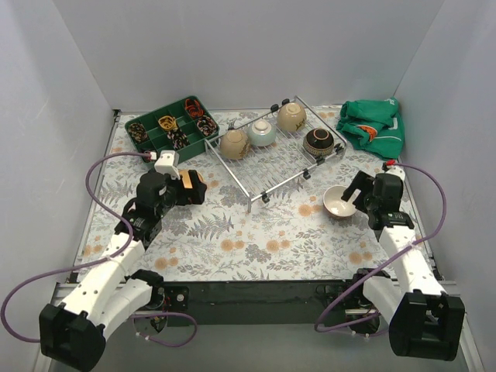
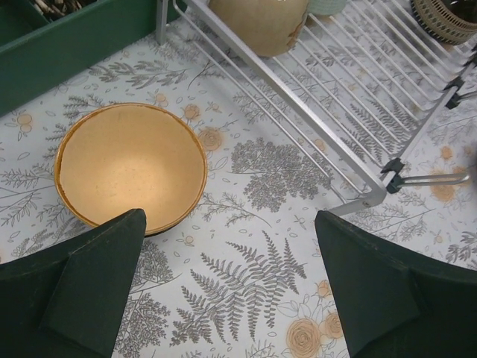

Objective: Unload the bowls from the dish rack

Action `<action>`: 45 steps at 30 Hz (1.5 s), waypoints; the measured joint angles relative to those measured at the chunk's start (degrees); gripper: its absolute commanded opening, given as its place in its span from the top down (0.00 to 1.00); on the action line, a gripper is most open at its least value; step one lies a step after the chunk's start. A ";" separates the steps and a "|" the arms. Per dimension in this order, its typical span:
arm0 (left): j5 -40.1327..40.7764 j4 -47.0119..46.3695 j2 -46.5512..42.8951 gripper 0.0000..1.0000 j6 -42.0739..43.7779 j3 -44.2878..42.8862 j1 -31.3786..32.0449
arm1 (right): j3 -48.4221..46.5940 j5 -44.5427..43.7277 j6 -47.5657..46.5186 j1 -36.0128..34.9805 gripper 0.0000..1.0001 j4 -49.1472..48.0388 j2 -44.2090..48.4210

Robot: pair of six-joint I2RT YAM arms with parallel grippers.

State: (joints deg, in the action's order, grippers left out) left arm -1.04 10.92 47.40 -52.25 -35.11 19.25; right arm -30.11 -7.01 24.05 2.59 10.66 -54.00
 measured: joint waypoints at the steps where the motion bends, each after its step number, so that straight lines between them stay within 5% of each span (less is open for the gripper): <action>1: 0.57 0.44 1.55 0.02 0.04 -0.61 0.00 | -0.17 0.24 -0.09 -0.04 0.03 0.26 1.14; 14: 10.05 6.84 23.93 0.02 3.96 -24.26 6.45 | -0.57 1.64 -3.76 -7.48 0.01 2.47 15.41; 24: 25.14 10.88 50.73 0.02 20.09 -45.51 17.35 | -0.57 2.56 -6.12 -13.55 0.01 2.45 20.57; 33: 34.21 12.24 67.52 0.02 31.56 -56.83 20.98 | -0.42 3.34 -7.17 -16.68 0.01 2.36 21.68; 45: 42.23 7.26 78.51 0.02 43.82 -65.40 21.84 | 0.09 4.20 -8.00 -18.14 0.01 1.40 21.70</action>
State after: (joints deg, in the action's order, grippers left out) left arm 41.19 18.17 125.91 -8.43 -100.51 41.08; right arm -30.02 -2.81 16.05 -15.55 12.05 -32.29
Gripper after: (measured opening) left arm 0.982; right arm 0.984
